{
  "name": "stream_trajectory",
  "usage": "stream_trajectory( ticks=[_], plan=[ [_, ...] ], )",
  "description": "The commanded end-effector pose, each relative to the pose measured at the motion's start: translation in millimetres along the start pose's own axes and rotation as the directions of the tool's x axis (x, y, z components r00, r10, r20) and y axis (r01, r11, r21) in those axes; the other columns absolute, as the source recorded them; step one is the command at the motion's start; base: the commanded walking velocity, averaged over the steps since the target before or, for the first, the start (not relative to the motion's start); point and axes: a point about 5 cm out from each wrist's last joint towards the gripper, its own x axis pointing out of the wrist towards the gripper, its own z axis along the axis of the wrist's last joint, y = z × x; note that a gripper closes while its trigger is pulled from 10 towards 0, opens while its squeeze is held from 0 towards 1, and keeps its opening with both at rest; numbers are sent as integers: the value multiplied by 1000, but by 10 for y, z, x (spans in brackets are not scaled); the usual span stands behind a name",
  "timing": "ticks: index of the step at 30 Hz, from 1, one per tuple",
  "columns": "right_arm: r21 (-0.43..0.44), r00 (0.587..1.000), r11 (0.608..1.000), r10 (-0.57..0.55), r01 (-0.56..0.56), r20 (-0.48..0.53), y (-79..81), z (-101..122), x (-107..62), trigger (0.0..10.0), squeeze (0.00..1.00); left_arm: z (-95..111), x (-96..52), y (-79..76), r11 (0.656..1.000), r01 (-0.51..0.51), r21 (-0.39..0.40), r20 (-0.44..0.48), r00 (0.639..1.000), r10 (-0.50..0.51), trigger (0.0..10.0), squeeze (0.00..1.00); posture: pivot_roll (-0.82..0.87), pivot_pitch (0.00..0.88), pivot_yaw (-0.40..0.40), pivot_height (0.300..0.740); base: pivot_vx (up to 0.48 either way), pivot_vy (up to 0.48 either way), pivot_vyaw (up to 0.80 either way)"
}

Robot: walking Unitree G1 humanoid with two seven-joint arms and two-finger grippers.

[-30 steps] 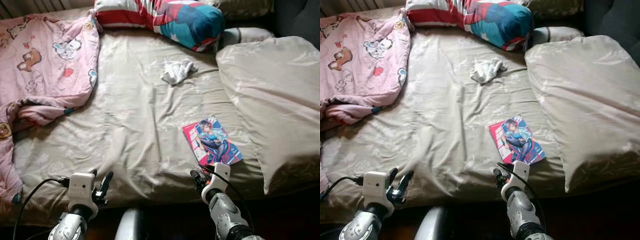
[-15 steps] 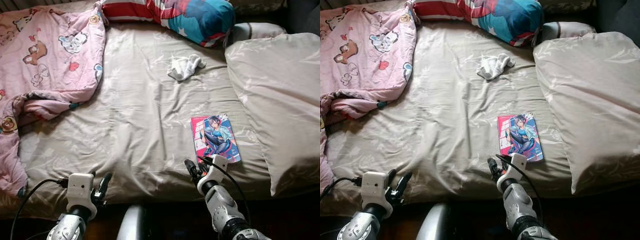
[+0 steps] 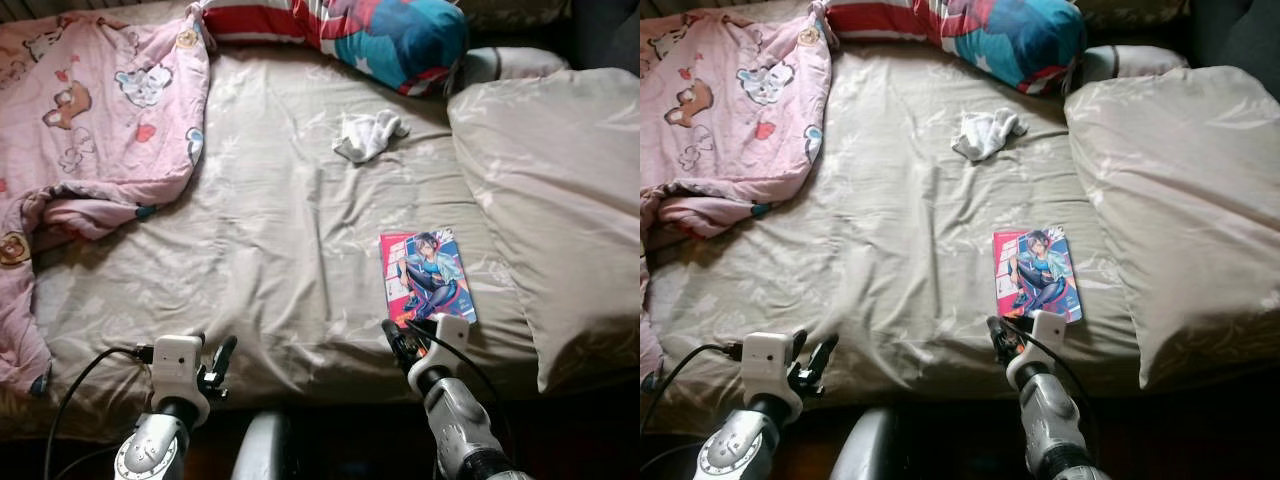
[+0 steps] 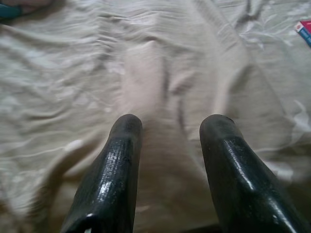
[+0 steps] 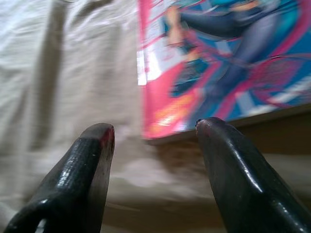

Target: Clean up the room

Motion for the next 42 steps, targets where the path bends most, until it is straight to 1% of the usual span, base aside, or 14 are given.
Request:
stream_trajectory(
  ticks=[1,2,4,5,6,9,14,15,16,20,23,27,36,42],
  plan=[
    [-42,999,999,-33,35,30,-94,-14,-75,10000,0,-134,-34,16,1000,-18,17,-40,999,19,10000,0,62,263,32,617,0,0,0],
    [-42,999,999,-33,35,30,-94,-14,-75,10000,0,-134,-34,16,1000,-18,17,-40,999,19,10000,0,62,263,32,617,0,0,0],
    [-88,990,993,-67,78,122,-203,102,-135,10000,0,-182,-8,0,1000,-26,6,-38,999,26,10000,0,28,232,16,617,0,0,0],
    [-102,989,991,-69,82,132,-216,124,-137,10000,0,-187,6,-7,1000,-26,5,-38,999,27,10000,0,24,228,14,617,0,0,0],
    [-128,984,988,-67,89,163,-221,165,-156,10000,0,-193,20,-13,1000,-29,-1,-32,999,29,10000,0,18,219,9,622,0,0,0],
    [-158,980,983,-60,91,191,-212,208,-167,10000,0,-196,56,-25,999,-33,-10,-21,999,33,10000,0,12,204,1,637,0,0,0],
    [-166,979,983,-51,84,195,-183,249,-133,10000,0,-191,143,-69,999,-38,-27,-4,999,37,10000,0,4,167,-16,662,0,0,0],
    [-169,980,982,-46,80,195,-162,252,-123,10000,0,-191,153,-77,999,-37,-29,-1,999,37,10000,0,4,165,-17,667,0,0,0],
    [-179,979,982,-25,63,202,-96,266,-100,10000,0,-195,165,-90,999,-36,-34,5,999,36,10000,0,4,160,-17,677,0,0,0],
    [-195,977,980,-6,48,212,-33,297,-73,10000,0,-209,176,-96,999,-34,-37,7,999,35,10000,0,2,142,-16,702,0,0,0],
    [-207,976,977,-2,48,218,-20,310,-70,10000,0,-215,181,-85,998,-36,-41,10,999,37,10000,0,3,132,-13,727,0,0,0],
    [-212,974,976,0,49,226,-22,334,-71,10000,0,-214,185,-81,998,-35,-44,16,999,36,10000,0,1,124,-11,740,0,0,0],
    [-222,968,973,-6,63,249,-47,390,-77,10000,0,-223,221,-128,998,-27,-54,28,999,28,10000,0,-6,100,-10,740,0,0,0],
    [-227,970,972,-4,62,245,-29,391,-68,10000,0,-219,228,-135,998,-25,-57,31,999,26,10000,0,-2,121,-9,740,0,0,0]
  ],
)
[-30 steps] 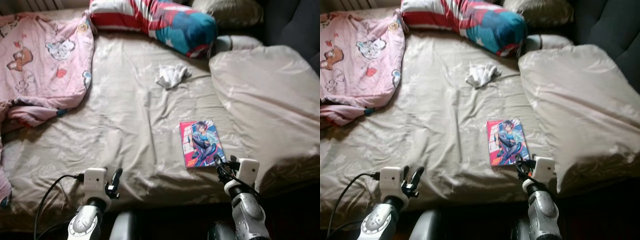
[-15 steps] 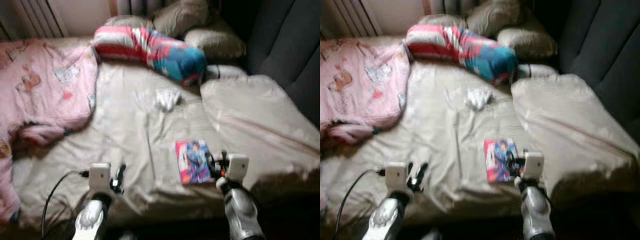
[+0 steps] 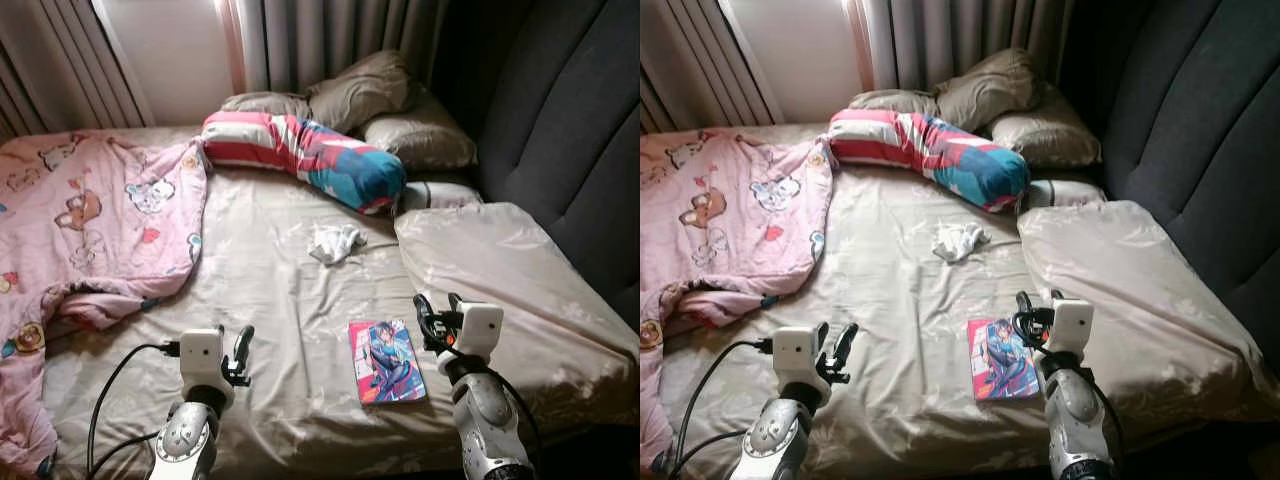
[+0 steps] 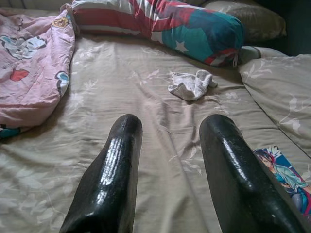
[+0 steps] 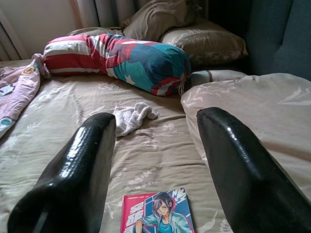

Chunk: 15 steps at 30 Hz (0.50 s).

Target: Clean up the room

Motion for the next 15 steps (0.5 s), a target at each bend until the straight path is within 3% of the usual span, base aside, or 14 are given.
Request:
stream_trajectory(
  ticks=[1,8,15],
  plan=[
    [2,1000,1000,-12,12,-3,-12,-15,-24,10000,0,-37,-17,24,1000,-8,-5,-14,1000,8,10000,0,0,131,-6,740,0,0,0],
    [-34,1000,999,-10,9,-12,1,-26,-31,10000,0,-30,-19,62,1000,-19,-6,-11,1000,19,10000,0,4,150,0,740,0,0,0],
    [-45,1000,999,-5,5,-5,6,-22,-37,10000,0,-29,-19,68,1000,-20,-6,-11,1000,20,10000,0,4,150,0,740,0,0,506]
  ],
)
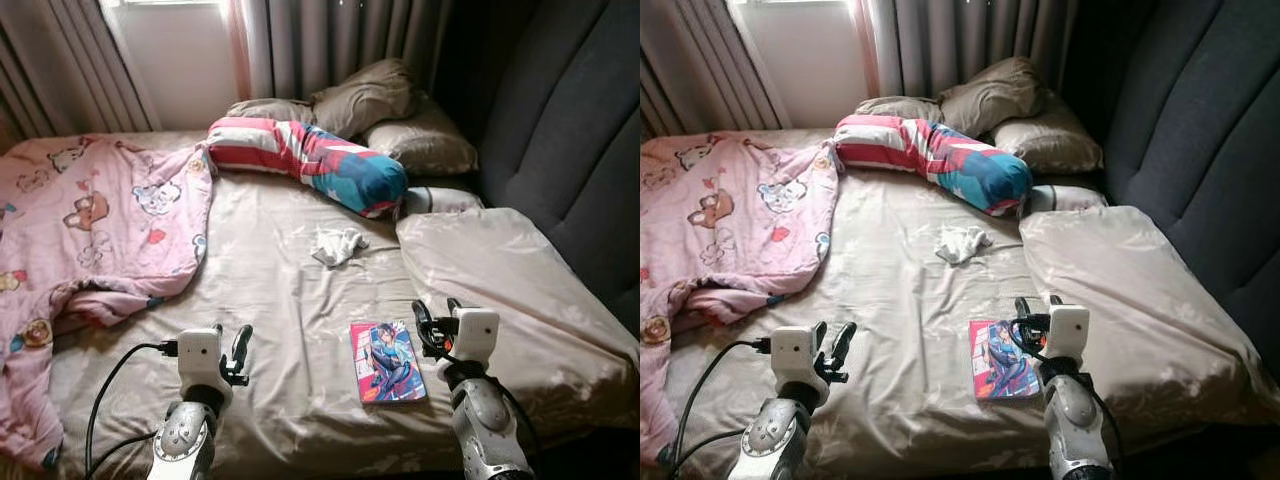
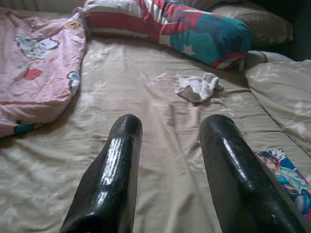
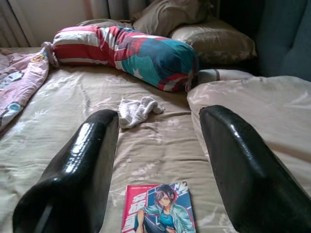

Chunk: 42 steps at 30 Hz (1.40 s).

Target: Clean up the room

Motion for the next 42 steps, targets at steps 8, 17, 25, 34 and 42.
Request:
stream_trajectory(
  ticks=[8,17,25,34,42],
  plan=[
    [-11,1000,1000,4,-4,12,0,23,1,10000,0,-41,-22,26,1000,-12,-9,-14,1000,11,10000,0,4,150,0,740,0,0,506],
    [-11,1000,1000,4,-4,12,0,23,1,10000,0,-41,-22,26,1000,-12,-9,-14,1000,11,10000,0,4,150,0,740,0,0,506],
    [-1,1000,1000,-4,4,11,7,20,-2,10000,0,-30,-17,37,1000,-10,-8,-17,1000,10,10000,0,6,197,20,740,0,37,443],
    [18,1000,1000,-8,8,5,32,5,-5,10000,0,-14,-10,53,1000,-9,-4,-21,1000,9,10000,0,9,196,21,740,0,312,0],
    [20,1000,1000,-10,10,1,44,2,-6,10000,0,-11,-13,62,1000,-8,-3,-22,1000,8,10000,0,11,196,23,740,0,324,0]
  ],
)
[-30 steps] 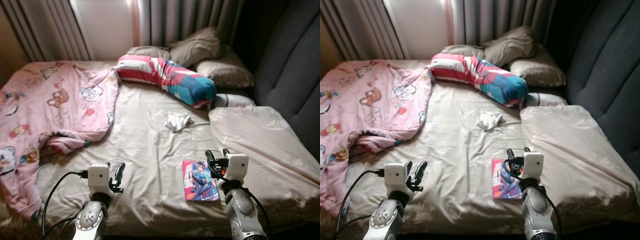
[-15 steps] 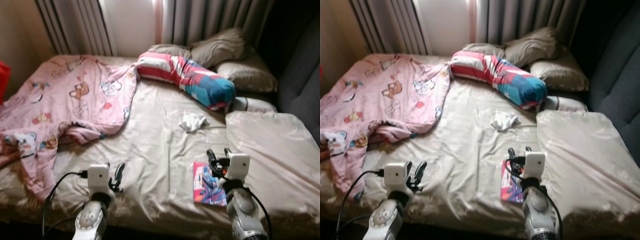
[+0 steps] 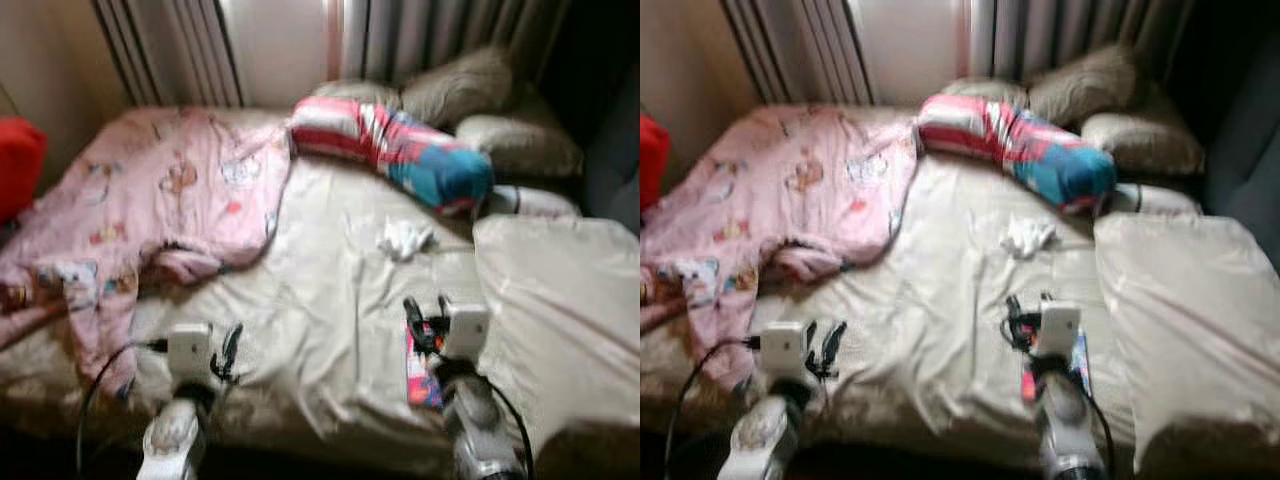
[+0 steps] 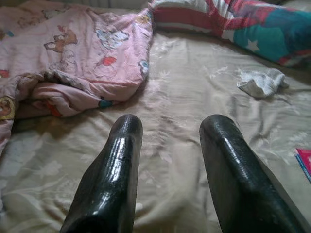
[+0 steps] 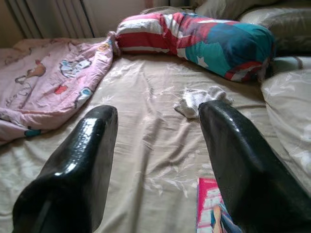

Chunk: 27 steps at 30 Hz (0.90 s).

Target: Clean up the room

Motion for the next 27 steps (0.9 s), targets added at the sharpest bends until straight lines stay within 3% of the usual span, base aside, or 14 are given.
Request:
stream_trajectory(
  ticks=[1,20,27],
  plan=[
    [2,1000,1000,-11,11,-7,-13,-11,-11,10000,0,-44,-38,39,1000,-7,-2,-23,1000,7,10000,0,11,196,23,740,0,352,0],
    [34,999,999,-37,38,-34,-12,-39,-2,10000,0,-42,-36,40,1000,-7,1,-27,1000,7,10000,0,10,194,23,740,0,480,0],
    [32,999,999,-31,32,-29,13,-35,2,10000,0,-37,-30,53,1000,-9,3,-25,1000,10,10000,0,10,191,23,740,0,480,-410]
  ],
)
